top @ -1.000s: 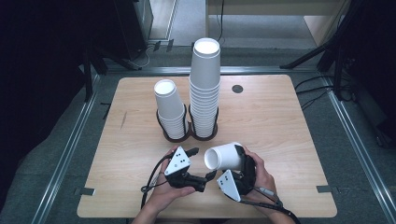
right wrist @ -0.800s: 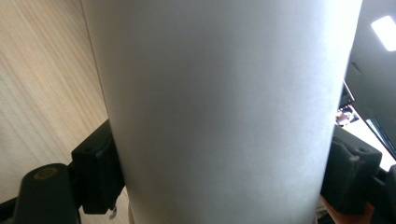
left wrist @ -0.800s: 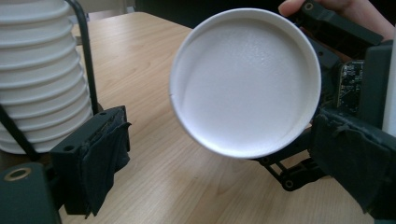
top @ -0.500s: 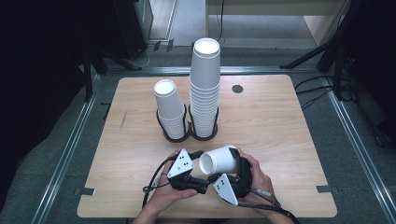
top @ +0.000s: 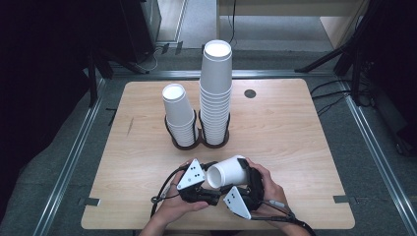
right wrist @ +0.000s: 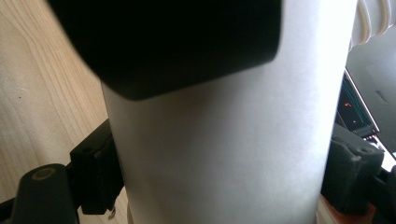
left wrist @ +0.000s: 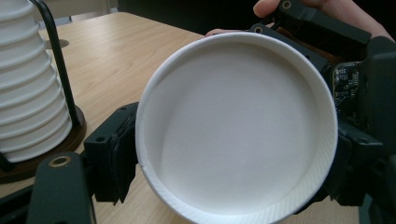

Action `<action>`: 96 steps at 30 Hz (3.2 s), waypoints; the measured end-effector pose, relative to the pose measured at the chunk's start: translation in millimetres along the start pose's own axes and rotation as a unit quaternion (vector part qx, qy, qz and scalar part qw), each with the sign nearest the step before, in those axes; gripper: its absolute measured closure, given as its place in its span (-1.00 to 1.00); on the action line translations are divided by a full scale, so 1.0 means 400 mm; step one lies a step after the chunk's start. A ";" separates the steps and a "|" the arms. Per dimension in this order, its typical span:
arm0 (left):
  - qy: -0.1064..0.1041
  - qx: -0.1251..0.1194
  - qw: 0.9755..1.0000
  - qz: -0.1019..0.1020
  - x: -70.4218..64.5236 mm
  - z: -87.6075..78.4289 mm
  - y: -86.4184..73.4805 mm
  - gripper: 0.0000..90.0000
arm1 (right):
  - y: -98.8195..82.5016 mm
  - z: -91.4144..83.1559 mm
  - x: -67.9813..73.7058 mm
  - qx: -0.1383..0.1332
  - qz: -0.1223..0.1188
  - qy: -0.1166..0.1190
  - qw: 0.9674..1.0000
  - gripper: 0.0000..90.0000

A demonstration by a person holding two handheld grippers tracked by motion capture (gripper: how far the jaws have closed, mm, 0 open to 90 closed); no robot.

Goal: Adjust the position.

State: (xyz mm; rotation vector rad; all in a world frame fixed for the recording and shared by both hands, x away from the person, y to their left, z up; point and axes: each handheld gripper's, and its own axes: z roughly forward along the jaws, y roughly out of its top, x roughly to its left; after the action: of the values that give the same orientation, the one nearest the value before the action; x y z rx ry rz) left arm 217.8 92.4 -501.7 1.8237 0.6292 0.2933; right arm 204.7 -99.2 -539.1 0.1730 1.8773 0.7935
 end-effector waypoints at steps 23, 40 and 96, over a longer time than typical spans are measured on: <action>-0.015 -0.014 0.999 -0.037 0.033 -0.013 -0.006 -0.49 | 0.005 -0.003 0.003 -0.014 -0.019 -0.011 1.000 -0.79; 0.043 -0.060 0.995 -0.059 0.060 -0.028 -0.025 -0.50 | -0.014 -0.063 -0.022 0.014 0.081 0.000 0.997 -0.70; 0.100 -0.146 0.982 -0.061 0.014 0.018 -0.052 -0.51 | -0.024 -0.073 -0.162 0.026 0.859 0.081 0.504 -1.00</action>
State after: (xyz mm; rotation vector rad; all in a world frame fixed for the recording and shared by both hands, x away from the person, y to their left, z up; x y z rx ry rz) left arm 220.2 94.6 -524.1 1.4801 0.7900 0.4648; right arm 210.6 -149.4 -487.9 2.3184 1.2774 1.9971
